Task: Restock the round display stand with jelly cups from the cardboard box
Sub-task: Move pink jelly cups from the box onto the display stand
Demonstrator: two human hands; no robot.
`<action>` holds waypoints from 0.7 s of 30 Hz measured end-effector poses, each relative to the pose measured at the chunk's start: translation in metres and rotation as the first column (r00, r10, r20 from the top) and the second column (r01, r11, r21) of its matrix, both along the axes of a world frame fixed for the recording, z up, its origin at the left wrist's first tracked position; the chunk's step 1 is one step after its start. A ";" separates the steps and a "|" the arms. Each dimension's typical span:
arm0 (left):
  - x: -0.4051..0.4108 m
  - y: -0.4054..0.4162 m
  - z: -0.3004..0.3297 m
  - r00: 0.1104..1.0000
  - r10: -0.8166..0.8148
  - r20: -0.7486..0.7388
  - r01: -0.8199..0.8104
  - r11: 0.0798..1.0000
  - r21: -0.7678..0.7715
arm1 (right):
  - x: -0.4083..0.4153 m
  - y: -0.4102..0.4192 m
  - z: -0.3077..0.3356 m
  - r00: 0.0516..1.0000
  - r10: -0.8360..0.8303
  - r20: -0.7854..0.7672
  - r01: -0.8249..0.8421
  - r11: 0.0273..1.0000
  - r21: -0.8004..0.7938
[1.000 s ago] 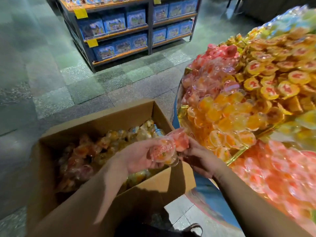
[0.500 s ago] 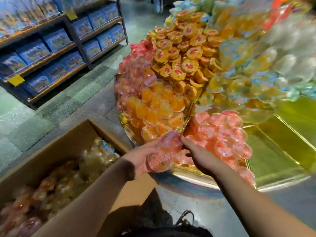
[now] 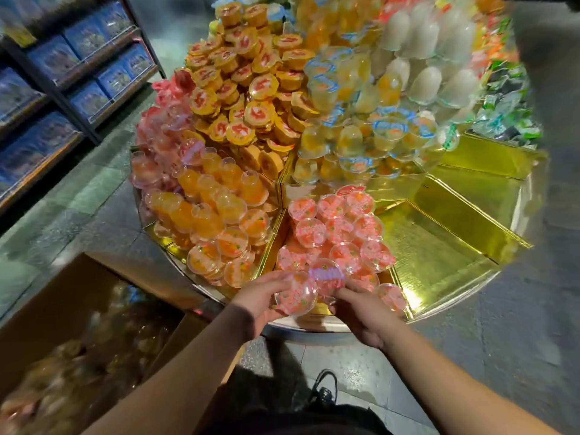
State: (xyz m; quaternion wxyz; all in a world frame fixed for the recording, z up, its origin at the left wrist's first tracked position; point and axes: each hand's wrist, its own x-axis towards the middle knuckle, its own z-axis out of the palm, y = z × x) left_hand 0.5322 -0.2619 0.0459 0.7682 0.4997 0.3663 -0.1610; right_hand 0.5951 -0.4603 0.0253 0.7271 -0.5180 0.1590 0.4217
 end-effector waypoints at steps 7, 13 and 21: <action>0.021 0.016 -0.019 0.976 0.209 -0.055 -0.207 0.977 0.047 | -0.008 0.015 -0.007 0.968 -0.181 -0.173 0.182 0.983 -0.013; 0.032 0.025 -0.031 0.980 0.199 -0.022 -0.192 0.966 0.174 | -0.006 0.035 -0.007 0.951 -0.238 -0.200 0.236 0.971 -0.032; 0.052 0.026 -0.046 0.988 0.152 -0.019 -0.144 0.965 0.220 | -0.006 0.065 -0.006 0.924 -0.333 -0.187 0.329 0.943 -0.050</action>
